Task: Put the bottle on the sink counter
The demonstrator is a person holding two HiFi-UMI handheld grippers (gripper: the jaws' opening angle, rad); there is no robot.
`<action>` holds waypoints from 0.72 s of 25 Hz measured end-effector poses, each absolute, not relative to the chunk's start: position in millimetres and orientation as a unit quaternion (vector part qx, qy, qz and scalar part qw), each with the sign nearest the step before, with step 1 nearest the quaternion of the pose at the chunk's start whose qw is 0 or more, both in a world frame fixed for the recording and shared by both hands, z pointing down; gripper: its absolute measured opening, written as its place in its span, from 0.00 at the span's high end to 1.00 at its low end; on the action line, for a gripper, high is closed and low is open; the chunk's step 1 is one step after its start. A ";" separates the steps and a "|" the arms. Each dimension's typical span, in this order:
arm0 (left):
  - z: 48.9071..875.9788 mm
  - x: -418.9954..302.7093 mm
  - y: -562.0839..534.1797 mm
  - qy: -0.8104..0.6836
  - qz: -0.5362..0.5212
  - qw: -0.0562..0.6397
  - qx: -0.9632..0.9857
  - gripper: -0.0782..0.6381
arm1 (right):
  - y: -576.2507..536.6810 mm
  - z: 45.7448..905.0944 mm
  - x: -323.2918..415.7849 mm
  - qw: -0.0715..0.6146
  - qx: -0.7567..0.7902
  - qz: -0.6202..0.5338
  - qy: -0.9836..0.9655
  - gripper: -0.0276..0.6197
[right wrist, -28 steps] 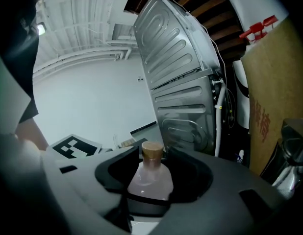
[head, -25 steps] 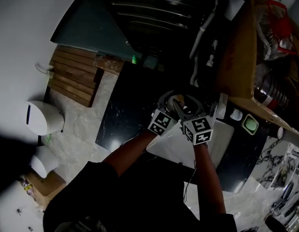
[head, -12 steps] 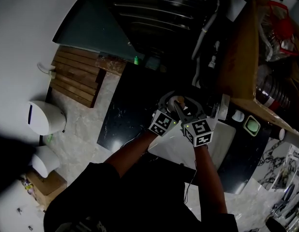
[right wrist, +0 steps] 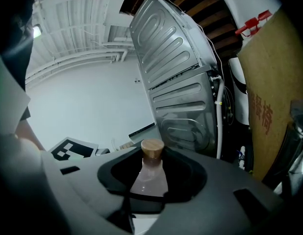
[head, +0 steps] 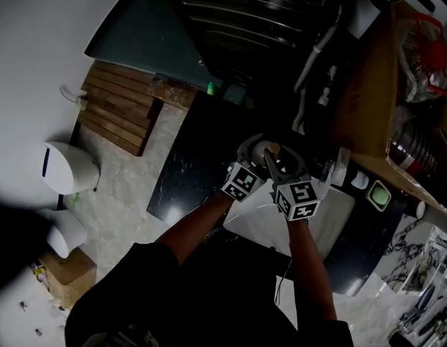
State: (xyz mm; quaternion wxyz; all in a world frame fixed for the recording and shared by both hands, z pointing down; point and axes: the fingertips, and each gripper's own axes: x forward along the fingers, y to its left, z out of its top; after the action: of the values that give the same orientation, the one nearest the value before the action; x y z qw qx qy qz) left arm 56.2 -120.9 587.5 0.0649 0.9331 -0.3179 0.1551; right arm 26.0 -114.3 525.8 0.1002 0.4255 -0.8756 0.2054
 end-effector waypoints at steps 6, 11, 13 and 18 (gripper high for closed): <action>592.6 44.2 -122.1 -0.326 0.156 0.081 0.929 0.33 | -122.4 527.3 33.2 0.093 0.449 0.209 -0.864 0.73; 597.9 35.1 -117.6 -0.334 0.167 0.091 0.923 0.33 | -130.1 534.2 40.7 0.105 0.461 0.199 -0.859 0.73; 597.4 29.9 -115.7 -0.342 0.168 0.101 0.919 0.33 | -131.7 539.2 42.9 0.116 0.463 0.191 -0.858 0.73; 597.8 20.5 -111.4 -0.353 0.167 0.114 0.914 0.33 | -138.5 554.3 51.5 0.137 0.479 0.183 -0.847 0.73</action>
State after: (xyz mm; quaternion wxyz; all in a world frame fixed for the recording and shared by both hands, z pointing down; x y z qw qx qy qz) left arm 20.5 -111.4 597.8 0.1135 0.9138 -0.3526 0.1667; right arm 51.5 -138.5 554.3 0.1373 0.4793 -0.8474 0.1826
